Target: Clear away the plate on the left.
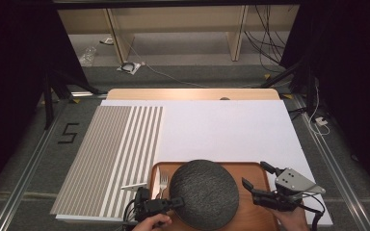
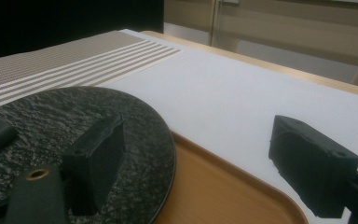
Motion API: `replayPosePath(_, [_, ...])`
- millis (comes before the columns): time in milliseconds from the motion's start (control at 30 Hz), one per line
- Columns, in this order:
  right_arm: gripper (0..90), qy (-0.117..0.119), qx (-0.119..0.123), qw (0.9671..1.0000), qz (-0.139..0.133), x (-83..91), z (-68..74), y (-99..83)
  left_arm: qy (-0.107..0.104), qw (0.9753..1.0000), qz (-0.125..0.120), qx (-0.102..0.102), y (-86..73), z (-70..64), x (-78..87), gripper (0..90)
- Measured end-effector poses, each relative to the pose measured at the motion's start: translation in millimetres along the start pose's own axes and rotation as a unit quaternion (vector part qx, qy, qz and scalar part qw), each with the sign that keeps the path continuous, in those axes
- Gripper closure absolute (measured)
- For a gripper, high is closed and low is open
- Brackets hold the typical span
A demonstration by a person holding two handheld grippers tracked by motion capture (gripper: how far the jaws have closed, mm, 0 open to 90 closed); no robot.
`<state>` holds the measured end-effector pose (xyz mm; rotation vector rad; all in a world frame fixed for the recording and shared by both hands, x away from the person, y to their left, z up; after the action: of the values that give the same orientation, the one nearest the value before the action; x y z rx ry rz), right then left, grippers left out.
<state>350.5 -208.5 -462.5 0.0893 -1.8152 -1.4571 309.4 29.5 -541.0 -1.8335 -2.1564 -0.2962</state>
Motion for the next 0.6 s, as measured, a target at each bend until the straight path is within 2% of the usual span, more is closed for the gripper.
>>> replayPosePath(167, [19.7, -0.001, 0.001, 1.0000, 0.007, 0.9, -0.1, -1.3, 0.003, 1.0000, 0.007, -0.004, -2.3, -0.6, -4.9, 81.9])
replayPosePath(467, [19.7, 0.001, 0.000, 1.0000, 0.002, 0.0, 0.3, -0.3, 0.003, 0.9997, 0.025, -0.003, -7.4, -1.2, -12.7, 81.6])
replayPosePath(533, [19.7, -0.001, 0.001, 1.0000, 0.007, 0.8, 0.1, -1.2, 0.003, 0.9996, 0.028, -0.004, -8.2, -1.6, -14.6, 81.7])
replayPosePath(567, [19.7, 0.001, 0.000, 1.0000, 0.000, -0.1, 0.5, 0.0, 0.004, 0.9995, 0.030, -0.004, -8.5, -1.7, -15.5, 81.7])
replayPosePath(600, [19.7, -0.001, 0.001, 1.0000, 0.007, 0.9, 0.0, -1.2, 0.005, 0.9995, 0.031, -0.004, -8.7, -1.8, -16.3, 81.6])
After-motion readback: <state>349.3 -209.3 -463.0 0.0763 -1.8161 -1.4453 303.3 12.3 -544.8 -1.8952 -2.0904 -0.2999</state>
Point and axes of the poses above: each handheld gripper's, and its own axes: x roughly backward along the jaws, y roughly out of its top, z roughly to its left, the point moved 10 cm from there along -x, roughly forward along the jaws, and after that the axes turned 12 degrees about z, right-handed, at the moved point
